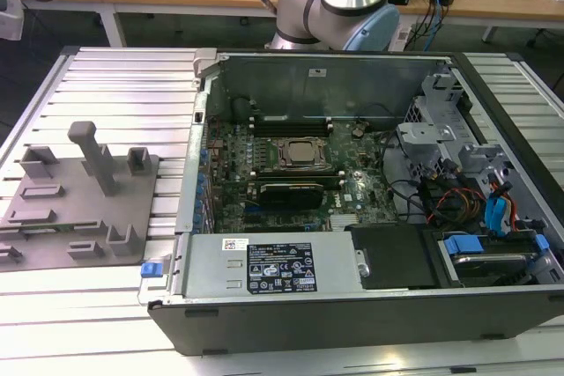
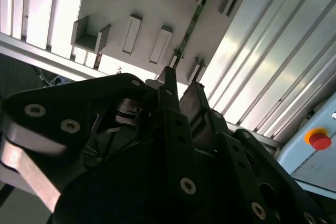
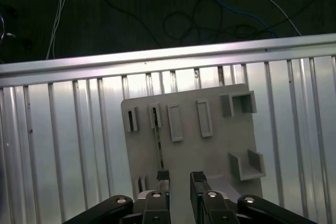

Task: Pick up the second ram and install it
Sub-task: 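Pick up the second ram and move it above second insertion slot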

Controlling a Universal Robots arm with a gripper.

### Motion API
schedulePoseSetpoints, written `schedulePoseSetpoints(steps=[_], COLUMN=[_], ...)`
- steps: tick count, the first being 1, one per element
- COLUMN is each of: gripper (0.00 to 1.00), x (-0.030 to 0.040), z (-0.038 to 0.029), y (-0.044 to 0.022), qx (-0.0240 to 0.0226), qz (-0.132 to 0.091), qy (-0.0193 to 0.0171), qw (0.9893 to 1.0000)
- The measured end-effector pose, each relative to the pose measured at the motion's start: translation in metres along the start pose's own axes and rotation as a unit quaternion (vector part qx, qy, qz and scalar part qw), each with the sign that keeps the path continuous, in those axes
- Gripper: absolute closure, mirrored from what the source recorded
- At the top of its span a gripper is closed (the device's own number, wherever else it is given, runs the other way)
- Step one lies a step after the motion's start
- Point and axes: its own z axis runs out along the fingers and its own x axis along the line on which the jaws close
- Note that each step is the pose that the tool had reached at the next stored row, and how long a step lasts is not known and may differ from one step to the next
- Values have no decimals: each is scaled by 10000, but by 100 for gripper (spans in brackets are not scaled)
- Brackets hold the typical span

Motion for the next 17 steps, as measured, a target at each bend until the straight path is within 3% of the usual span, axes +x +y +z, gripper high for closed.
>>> schedulePoseSetpoints(steps=[8, 11, 17], gripper=[70, 70, 70], x=[2, 5, 7], z=[88, 200, 283], y=[-3, -7, -10], qx=[0, 0, 0], qz=[0, 0, 0], qy=[0, 0, 0], qw=[10000, 10000, 10000])
